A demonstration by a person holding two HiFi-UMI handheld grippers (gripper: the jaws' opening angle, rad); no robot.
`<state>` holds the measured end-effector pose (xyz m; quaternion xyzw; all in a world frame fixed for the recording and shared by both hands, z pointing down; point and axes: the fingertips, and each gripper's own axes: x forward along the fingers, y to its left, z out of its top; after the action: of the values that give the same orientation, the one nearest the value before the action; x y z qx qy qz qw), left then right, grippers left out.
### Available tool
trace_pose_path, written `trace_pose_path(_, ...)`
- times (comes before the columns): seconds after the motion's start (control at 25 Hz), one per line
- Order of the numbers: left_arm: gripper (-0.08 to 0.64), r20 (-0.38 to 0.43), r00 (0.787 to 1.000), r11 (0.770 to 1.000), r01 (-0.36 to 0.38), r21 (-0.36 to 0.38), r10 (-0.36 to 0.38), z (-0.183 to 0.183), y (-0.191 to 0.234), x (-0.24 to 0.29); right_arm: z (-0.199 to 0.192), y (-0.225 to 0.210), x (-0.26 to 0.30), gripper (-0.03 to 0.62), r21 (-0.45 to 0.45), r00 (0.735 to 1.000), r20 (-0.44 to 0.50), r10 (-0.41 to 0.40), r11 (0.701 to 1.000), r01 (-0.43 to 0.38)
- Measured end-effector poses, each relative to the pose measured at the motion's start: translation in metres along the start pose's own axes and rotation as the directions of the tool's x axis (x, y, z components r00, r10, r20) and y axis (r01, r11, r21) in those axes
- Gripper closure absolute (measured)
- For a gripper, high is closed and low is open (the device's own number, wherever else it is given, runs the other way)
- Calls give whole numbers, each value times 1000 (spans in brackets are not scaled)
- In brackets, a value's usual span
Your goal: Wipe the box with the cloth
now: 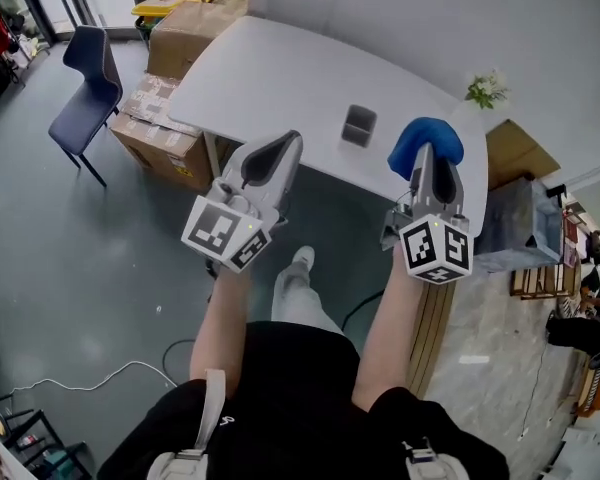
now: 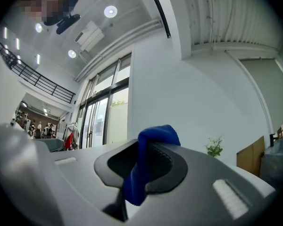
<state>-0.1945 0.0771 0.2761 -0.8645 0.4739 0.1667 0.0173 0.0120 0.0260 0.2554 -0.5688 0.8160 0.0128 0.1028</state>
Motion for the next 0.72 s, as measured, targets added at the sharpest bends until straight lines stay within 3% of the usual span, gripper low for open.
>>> trace_pose_path(0.32,560,-117,989,978,112,177,-93,-38,31,161,-15,-93,130,543,16,999,-11,36,999,-36)
trace_pose_path(0.48,560,-250,960,951,192,244,-130,-67,29,205,-21,-133,155,543,38,1000,-2,13,999,-13)
trace_pose_path(0.56,560,-335,929,920,262,291,-159,-83,27,219,-22,-141,165,543,35,1000,1,19,999,-19)
trace_pose_path(0.6,560,-391,904,892,312,327,-173,-95,26,225,-23,-144,170,543,34,1000,1,24,999,-24)
trace_pose_path(0.72,560,-575,791,779,490,392,-208,-144,23,232,-34,-150,180,543,37,999,-19,29,999,-28)
